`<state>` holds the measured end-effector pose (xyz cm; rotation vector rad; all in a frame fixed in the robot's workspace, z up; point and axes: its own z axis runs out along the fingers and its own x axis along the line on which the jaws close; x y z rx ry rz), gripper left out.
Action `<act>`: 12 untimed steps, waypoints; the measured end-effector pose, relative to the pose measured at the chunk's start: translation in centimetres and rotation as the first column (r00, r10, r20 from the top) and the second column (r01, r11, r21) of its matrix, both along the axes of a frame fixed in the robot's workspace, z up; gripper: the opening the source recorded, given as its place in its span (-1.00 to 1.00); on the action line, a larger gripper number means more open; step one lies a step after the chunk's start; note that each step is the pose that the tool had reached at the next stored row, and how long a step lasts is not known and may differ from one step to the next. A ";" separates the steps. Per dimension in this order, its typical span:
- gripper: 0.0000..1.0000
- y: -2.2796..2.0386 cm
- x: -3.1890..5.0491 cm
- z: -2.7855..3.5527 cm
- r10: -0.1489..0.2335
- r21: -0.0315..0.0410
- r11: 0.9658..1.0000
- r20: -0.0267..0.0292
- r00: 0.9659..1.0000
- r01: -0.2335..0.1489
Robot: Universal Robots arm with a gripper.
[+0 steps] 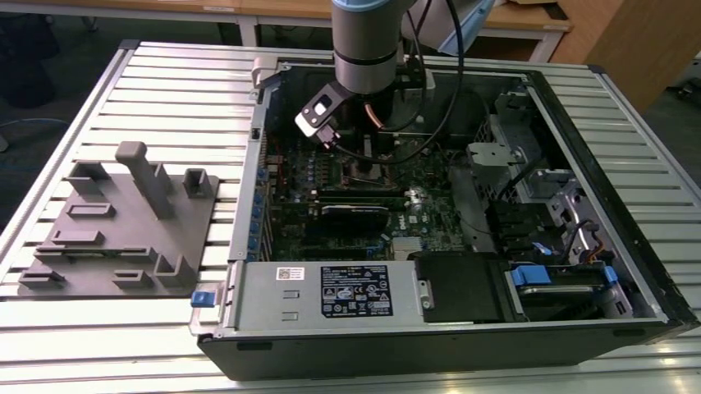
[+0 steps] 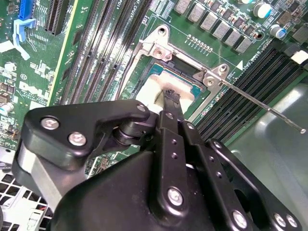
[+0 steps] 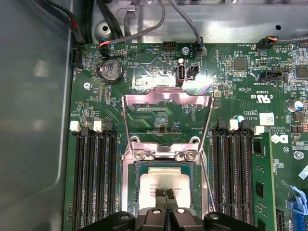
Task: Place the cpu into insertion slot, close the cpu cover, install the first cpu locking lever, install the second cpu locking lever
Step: 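Place the cpu into insertion slot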
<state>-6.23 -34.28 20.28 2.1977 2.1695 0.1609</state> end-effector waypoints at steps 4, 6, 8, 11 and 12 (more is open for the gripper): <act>-0.79 0.00 0.00 0.00 0.000 0.000 1.000 -0.013 1.000 0.000; -0.79 0.00 0.00 0.00 0.000 0.000 1.000 -0.013 1.000 0.000; -0.79 0.00 0.00 -0.01 0.000 0.000 1.000 -0.013 1.000 0.000; -0.79 0.01 0.03 -0.03 0.000 0.000 1.000 -0.020 1.000 0.000; -0.79 0.00 0.03 -0.03 0.000 0.000 1.000 -0.026 1.000 0.000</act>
